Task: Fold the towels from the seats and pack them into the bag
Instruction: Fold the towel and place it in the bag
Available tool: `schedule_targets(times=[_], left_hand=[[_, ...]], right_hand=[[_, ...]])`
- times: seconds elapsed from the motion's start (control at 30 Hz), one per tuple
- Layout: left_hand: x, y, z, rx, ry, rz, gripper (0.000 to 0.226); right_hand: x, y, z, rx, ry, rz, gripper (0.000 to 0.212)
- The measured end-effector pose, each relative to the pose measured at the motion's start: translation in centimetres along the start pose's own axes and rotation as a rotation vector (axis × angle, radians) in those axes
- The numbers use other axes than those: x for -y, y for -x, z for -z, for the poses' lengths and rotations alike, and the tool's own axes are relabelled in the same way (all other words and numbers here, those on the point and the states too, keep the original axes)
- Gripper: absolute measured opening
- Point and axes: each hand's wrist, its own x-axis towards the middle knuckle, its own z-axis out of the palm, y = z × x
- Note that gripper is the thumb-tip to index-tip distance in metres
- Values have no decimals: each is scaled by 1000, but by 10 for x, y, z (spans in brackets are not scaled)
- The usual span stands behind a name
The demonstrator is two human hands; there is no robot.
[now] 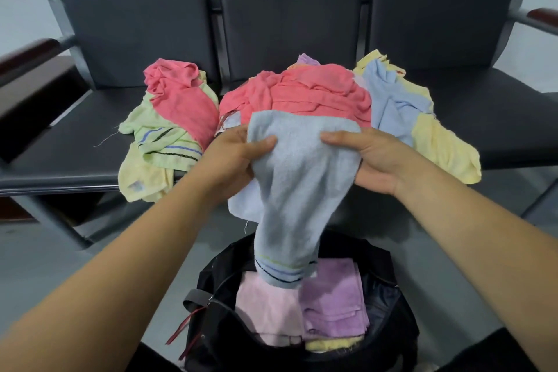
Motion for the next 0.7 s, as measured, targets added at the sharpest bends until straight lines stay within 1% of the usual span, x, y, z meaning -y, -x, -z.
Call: schedule_targets(times=[0.07, 0.1, 0.13, 0.2, 0.27, 0.33, 0.4, 0.43, 0.47, 0.53, 0.57, 0.6, 0.63, 0.7], left_hand=[[2, -1, 13, -24, -327, -48, 16], [4, 0, 17, -27, -391, -41, 18], [6, 2, 19, -40, -389, -18, 19], [8, 3, 19, -47, -283, 10, 25], [5, 0, 16, -77, -128, 13, 29], [0, -5, 15, -133, 68, 28, 31], [-2, -6, 14, -117, 167, -1, 31], [-2, -6, 14, -79, 130, -44, 30], [-2, -5, 15, -46, 37, -92, 27], [-1, -4, 20, -24, -214, -169, 22], [-1, -4, 23, -39, -325, -193, 20], [-1, -5, 25, -63, -397, -212, 18], [-1, -6, 27, -96, -417, -221, 17], [-3, -5, 27, -150, -357, -222, 15]], right_hand=[[3, 2, 3, -49, 66, 15, 46], [3, 3, 3, -55, 109, 8, 44], [2, 4, 4, -63, 139, -5, 42], [2, 3, 2, -78, 114, -28, 46], [7, 3, -2, -73, -35, -10, 52], [14, 2, -2, -68, -210, 67, 53], [19, 2, 0, -55, -266, 146, 50], [20, 3, 0, -66, -217, 174, 47], [20, 3, 2, -99, -106, 197, 40], [19, 4, 5, -218, 195, 221, 23], [18, 4, 7, -256, 281, 220, 15], [17, 4, 9, -270, 290, 208, 10], [17, 4, 10, -268, 250, 193, 9], [17, 2, 9, -255, 93, 175, 16]])
